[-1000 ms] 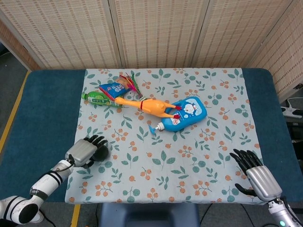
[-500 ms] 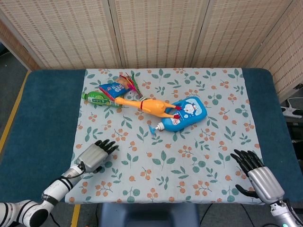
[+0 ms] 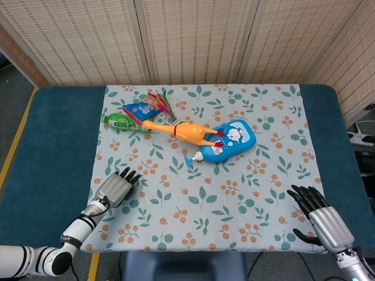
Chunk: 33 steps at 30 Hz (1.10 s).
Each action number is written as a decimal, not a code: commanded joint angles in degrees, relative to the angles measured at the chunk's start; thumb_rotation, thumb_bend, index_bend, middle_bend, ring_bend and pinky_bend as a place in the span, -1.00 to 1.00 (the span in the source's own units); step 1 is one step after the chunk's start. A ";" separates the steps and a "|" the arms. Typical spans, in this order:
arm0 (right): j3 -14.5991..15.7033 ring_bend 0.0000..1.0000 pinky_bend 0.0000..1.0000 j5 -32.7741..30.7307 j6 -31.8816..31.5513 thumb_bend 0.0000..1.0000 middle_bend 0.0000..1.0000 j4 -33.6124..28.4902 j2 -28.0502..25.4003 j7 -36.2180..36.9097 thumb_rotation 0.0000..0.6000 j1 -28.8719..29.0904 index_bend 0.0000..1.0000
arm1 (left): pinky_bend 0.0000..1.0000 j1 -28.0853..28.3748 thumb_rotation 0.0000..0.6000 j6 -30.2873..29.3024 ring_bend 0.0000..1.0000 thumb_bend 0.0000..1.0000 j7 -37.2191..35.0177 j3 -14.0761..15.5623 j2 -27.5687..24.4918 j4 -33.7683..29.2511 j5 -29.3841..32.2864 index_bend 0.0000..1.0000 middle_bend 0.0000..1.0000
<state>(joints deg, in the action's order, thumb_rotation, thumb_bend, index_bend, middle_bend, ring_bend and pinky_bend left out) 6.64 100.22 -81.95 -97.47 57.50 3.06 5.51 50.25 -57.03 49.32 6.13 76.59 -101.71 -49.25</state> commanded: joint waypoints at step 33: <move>0.06 -1.00 -1.00 0.29 0.43 -0.73 -1.00 -0.28 0.21 -0.71 1.00 -0.04 -1.00 | 0.03 -10.45 1.00 4.22 -0.35 -0.20 -34.49 -4.74 -8.28 15.56 -9.48 -0.17 -0.13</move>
<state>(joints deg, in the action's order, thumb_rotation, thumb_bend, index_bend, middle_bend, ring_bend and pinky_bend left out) 6.66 100.48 -81.59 -97.71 57.67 2.42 5.44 40.51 -57.35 19.88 2.58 66.83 -92.20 -60.59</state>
